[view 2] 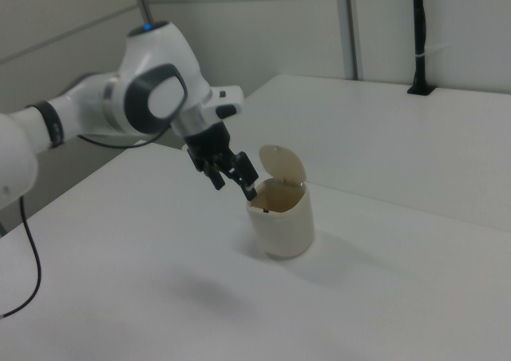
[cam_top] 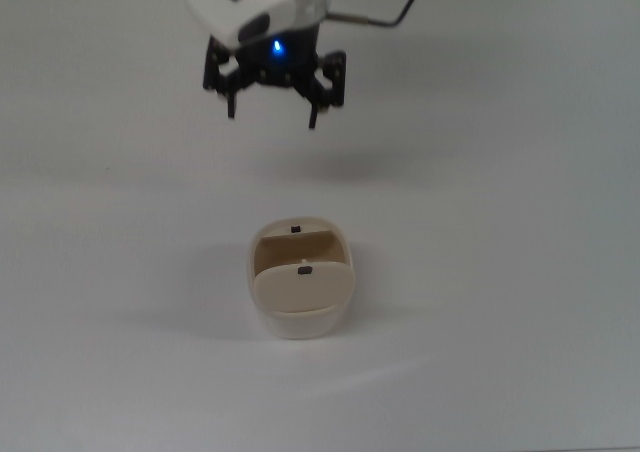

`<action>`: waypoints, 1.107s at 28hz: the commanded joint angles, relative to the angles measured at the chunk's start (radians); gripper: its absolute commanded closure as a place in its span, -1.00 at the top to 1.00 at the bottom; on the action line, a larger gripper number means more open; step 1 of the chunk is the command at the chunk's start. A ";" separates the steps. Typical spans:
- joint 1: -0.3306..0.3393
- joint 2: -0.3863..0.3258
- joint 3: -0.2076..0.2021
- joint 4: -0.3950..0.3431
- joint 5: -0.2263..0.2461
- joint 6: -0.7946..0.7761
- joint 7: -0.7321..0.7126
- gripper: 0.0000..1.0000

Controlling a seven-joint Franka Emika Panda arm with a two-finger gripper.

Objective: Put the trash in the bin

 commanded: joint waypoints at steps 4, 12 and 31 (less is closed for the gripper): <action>-0.005 -0.092 -0.020 0.026 -0.001 -0.187 -0.069 1.00; -0.029 -0.129 -0.024 0.023 0.009 -0.269 -0.113 1.00; -0.052 -0.135 -0.023 0.024 0.059 -0.300 -0.159 1.00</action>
